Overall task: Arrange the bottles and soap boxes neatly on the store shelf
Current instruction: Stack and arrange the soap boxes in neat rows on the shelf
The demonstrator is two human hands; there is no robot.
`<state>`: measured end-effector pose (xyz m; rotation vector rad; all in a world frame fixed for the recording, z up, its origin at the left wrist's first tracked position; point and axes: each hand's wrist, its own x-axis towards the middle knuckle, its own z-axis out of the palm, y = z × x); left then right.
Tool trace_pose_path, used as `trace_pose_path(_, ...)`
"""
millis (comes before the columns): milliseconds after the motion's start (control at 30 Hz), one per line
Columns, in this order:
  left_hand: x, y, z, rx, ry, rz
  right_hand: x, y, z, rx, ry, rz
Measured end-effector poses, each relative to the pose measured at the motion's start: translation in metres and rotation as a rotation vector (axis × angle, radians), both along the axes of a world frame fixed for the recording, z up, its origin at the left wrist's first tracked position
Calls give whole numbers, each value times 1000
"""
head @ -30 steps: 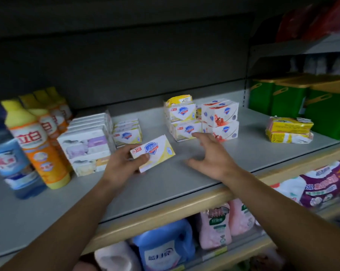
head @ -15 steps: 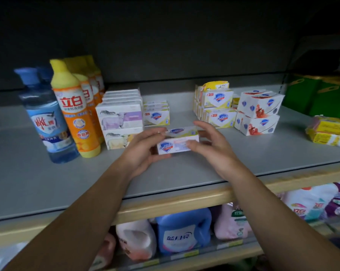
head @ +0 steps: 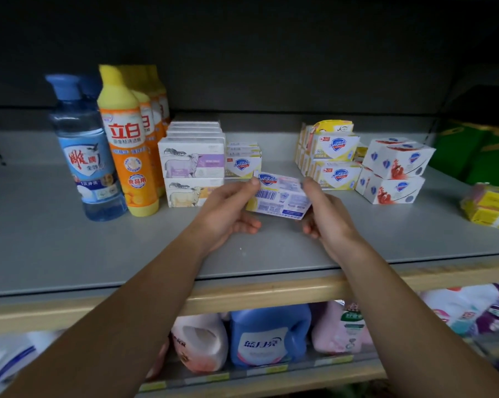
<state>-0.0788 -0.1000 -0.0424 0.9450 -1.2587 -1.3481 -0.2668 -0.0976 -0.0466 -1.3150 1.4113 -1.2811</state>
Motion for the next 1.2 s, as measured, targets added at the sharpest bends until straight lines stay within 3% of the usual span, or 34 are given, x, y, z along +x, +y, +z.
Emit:
trace_pose_path(133, 4, -2, -3, 46, 110, -52, -8, 5, -4, -123, -343, 115)
trace_pose_path(267, 2, -1, 0, 100, 154, -1, -9, 6, -8, -229, -247, 235)
trace_pose_path(500, 0, -1, -3, -1, 183, 23, -5, 2, -11, -249, -163, 204)
trace_pose_path(767, 2, -2, -8, -166, 62, 50, -4, -7, -18, -218, -52, 94)
trace_pose_path(933, 4, -4, -8, -170, 41, 103, -4, -4, -18, -279, -6, 54)
trace_pose_path(1100, -2, -2, -8, -328, -244, 223, -4, 3, -13, -324, -101, 98)
trace_pose_path(1200, -2, 0, -6, -317, -187, 251, -3, 5, -13, -343, -101, 145)
